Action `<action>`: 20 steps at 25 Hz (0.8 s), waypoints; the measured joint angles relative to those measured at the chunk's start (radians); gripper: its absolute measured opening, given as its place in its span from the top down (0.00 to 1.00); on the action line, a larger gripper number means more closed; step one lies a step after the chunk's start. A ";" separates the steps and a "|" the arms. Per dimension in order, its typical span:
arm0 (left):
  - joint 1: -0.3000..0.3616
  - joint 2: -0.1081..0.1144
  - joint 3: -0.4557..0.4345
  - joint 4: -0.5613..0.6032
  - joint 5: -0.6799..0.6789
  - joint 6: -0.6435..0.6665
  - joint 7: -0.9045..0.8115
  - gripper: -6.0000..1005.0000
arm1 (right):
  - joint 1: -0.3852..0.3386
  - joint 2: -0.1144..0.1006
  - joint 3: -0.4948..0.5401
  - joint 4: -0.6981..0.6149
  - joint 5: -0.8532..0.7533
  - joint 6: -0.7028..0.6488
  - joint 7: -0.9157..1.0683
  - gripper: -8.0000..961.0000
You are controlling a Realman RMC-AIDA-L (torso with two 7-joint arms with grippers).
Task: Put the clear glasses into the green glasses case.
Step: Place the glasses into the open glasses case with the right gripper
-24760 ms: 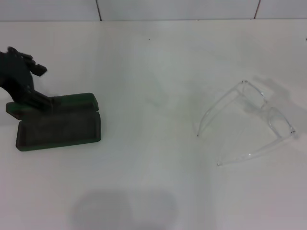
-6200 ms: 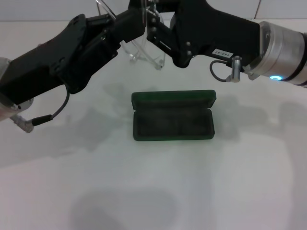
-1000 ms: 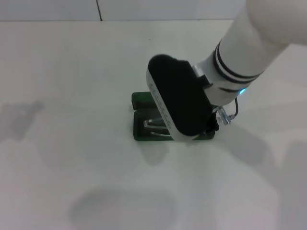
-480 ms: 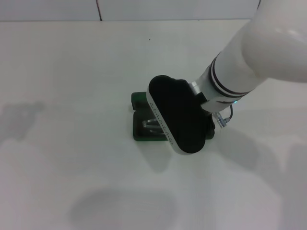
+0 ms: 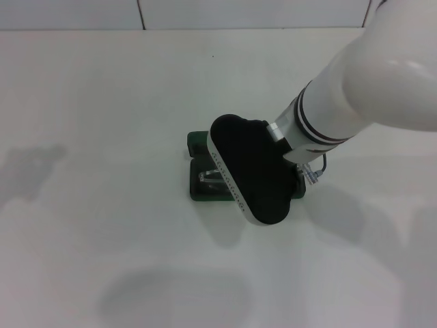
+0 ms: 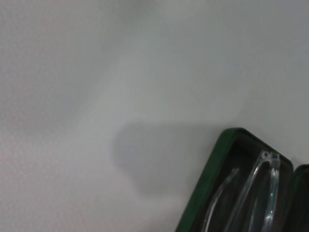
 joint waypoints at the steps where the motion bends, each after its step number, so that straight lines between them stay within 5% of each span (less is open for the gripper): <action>1: 0.000 0.000 0.000 0.000 0.000 0.000 0.000 0.95 | 0.000 0.000 0.000 0.002 -0.001 0.003 0.000 0.87; 20: 0.000 -0.002 0.000 0.000 0.000 -0.002 0.001 0.95 | -0.001 0.000 -0.015 0.037 -0.020 0.052 -0.003 0.87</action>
